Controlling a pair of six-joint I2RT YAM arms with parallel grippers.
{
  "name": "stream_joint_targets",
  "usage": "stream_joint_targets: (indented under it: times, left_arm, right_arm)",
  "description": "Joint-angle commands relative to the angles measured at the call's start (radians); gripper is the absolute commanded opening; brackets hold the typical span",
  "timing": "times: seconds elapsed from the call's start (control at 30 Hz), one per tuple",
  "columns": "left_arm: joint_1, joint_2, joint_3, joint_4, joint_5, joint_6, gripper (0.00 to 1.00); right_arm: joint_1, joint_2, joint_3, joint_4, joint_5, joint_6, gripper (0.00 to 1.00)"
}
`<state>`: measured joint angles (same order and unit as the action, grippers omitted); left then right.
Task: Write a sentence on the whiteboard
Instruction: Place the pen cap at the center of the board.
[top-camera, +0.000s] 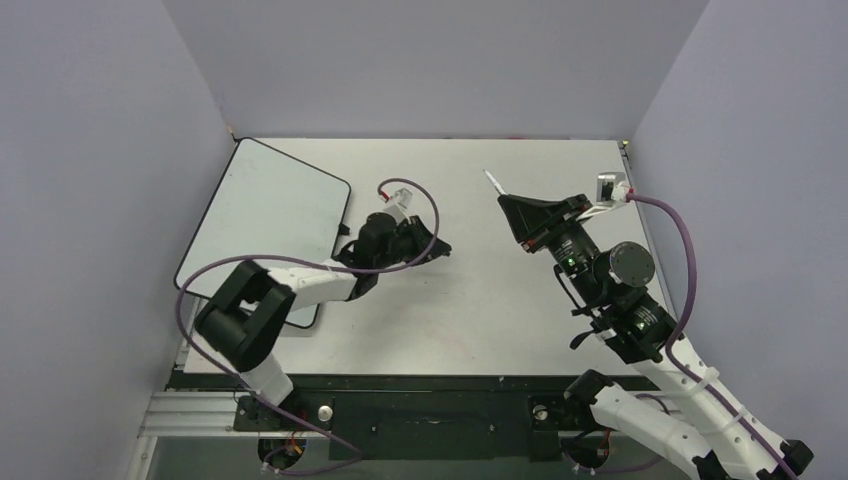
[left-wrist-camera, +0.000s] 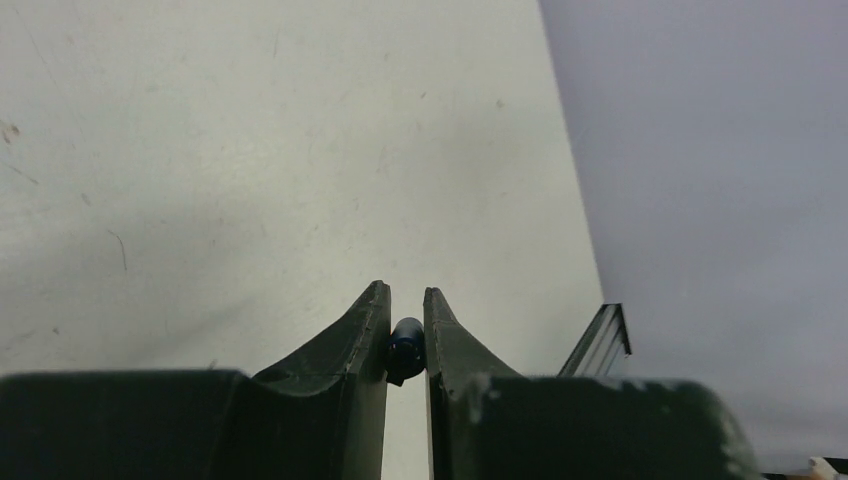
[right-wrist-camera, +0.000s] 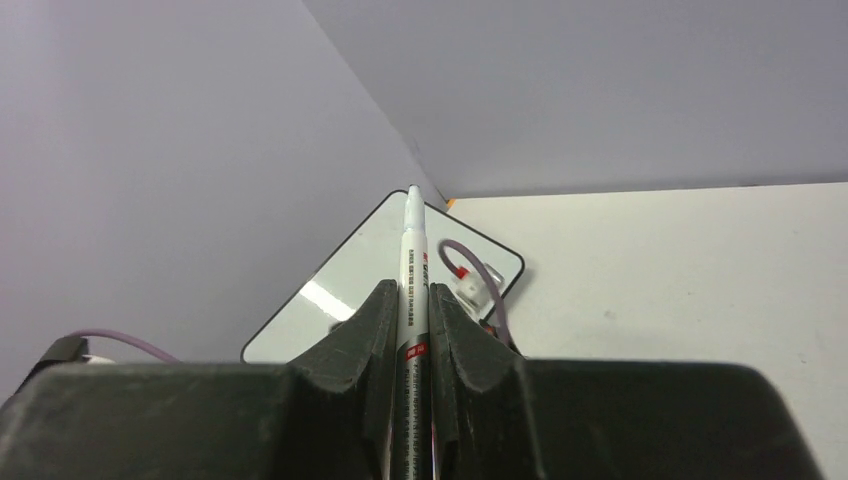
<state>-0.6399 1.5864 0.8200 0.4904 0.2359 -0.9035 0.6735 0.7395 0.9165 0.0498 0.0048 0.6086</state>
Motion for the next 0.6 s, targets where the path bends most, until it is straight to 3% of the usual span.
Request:
stream_joint_targets:
  times: [0.0, 0.23, 0.4, 0.57]
  left_arm:
    - [-0.089, 0.189, 0.071, 0.182, -0.071, 0.023, 0.00]
    - [-0.208, 0.446, 0.239, 0.190, -0.114, 0.034, 0.00]
    - [-0.273, 0.544, 0.320, 0.144, -0.175, 0.065, 0.00]
    - [-0.303, 0.570, 0.344, 0.124, -0.196, 0.112, 0.06]
  right_arm:
    - [-0.007, -0.041, 0.031, -0.043, 0.070, -0.031, 0.00]
    - [-0.009, -0.085, 0.024, -0.122, 0.110, -0.052, 0.00]
    - [-0.009, -0.101, 0.019, -0.149, 0.139, -0.070, 0.00]
    - [-0.009, -0.110, 0.013, -0.159, 0.159, -0.084, 0.00]
